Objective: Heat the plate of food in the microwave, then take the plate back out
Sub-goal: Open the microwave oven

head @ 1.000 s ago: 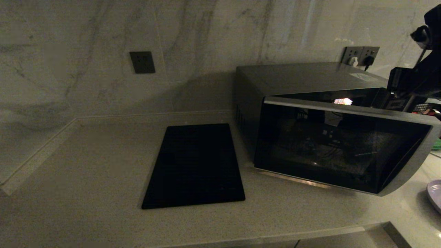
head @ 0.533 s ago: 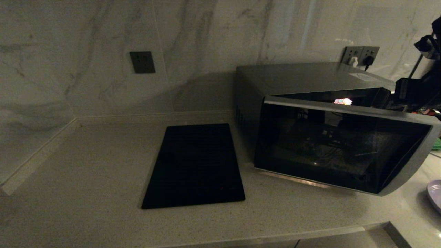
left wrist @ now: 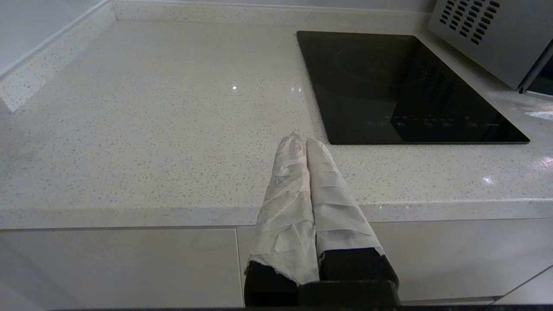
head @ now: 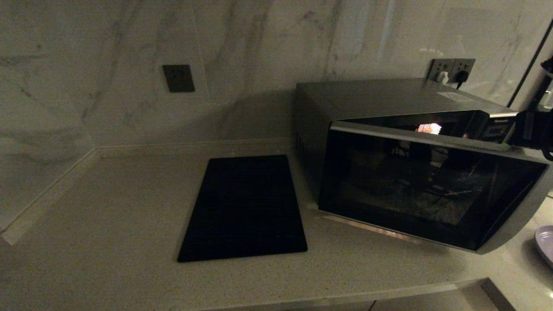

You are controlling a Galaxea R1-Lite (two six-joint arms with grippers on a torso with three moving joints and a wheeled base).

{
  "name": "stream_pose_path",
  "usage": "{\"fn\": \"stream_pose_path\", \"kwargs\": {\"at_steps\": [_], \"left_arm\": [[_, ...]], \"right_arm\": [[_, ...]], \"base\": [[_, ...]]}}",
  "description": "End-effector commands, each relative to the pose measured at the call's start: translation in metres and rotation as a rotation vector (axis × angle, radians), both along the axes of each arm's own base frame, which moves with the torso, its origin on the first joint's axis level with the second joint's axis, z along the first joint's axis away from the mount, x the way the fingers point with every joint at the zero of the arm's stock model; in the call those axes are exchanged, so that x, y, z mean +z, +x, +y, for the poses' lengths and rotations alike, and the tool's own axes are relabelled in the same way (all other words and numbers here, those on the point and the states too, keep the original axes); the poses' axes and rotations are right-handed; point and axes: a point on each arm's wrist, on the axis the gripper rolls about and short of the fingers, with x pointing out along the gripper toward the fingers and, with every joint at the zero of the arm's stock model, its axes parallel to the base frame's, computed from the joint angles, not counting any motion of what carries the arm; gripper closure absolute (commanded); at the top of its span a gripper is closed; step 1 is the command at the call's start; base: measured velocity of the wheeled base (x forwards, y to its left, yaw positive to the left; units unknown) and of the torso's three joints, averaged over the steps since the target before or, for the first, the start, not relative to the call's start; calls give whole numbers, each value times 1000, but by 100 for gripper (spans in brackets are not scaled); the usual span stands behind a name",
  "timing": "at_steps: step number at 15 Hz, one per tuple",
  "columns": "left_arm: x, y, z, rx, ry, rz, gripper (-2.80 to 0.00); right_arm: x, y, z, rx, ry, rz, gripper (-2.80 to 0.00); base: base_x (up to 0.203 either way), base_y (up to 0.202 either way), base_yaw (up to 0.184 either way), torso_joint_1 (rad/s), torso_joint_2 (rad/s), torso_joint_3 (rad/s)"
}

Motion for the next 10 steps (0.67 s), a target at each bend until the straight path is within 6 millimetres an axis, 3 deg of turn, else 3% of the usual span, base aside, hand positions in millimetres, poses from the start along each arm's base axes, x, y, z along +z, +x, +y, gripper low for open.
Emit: {"fn": "stream_pose_path", "kwargs": {"at_steps": [1, 6, 10], "left_arm": [[0, 0, 0, 1, 0, 1, 0], [0, 0, 0, 1, 0, 1, 0], [0, 0, 0, 1, -1, 1, 0]], "right_arm": [[1, -23, 4, 42, 27, 15, 0], [2, -62, 11, 152, 105, 70, 0], [-10, -84, 24, 236, 107, 104, 0]], "base": [[0, 0, 0, 0, 0, 0], [0, 0, 0, 0, 0, 0], [0, 0, 0, 0, 0, 0]]}}
